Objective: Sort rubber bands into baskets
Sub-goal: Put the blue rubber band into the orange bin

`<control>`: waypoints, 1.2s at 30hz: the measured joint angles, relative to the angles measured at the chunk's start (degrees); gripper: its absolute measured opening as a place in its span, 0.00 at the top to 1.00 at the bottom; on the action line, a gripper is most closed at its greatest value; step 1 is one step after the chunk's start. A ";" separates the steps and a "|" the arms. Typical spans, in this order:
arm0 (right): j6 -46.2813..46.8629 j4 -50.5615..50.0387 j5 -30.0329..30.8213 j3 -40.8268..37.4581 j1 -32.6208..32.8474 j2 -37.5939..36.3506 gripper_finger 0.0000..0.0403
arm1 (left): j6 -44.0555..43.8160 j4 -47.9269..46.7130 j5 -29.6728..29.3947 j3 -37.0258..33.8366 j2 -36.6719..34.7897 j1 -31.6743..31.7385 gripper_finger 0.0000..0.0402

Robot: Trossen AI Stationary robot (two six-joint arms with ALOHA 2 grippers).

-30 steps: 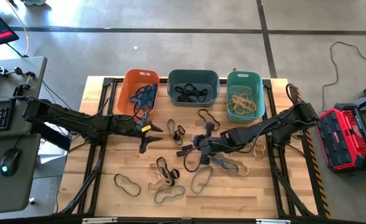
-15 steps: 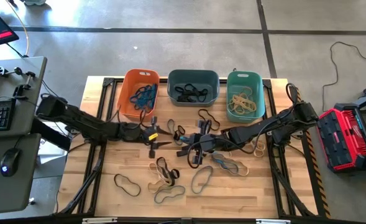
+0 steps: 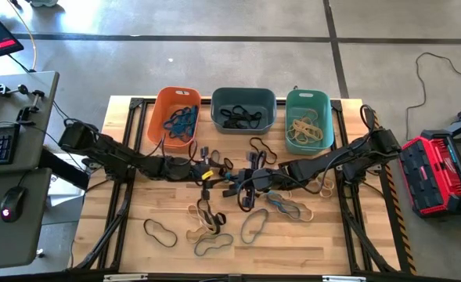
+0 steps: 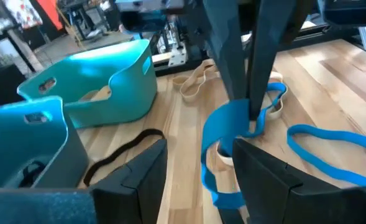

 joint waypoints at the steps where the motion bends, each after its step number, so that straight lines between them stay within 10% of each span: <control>1: -0.14 0.13 -0.04 0.00 0.00 0.00 1.00 | 0.67 0.09 0.07 0.14 0.04 -0.02 0.57; 16: -2.15 1.48 -3.41 0.00 0.02 -0.02 1.00 | 6.93 0.15 3.70 0.10 0.02 -0.79 0.98; 22: -3.46 0.30 -2.33 -0.02 0.21 0.00 0.98 | 7.58 -0.40 -2.17 0.10 -0.04 -0.77 0.99; 36: -3.38 -1.13 15.10 -0.02 4.15 -0.02 0.58 | 0.48 -23.00 -19.37 0.02 -19.34 3.38 1.00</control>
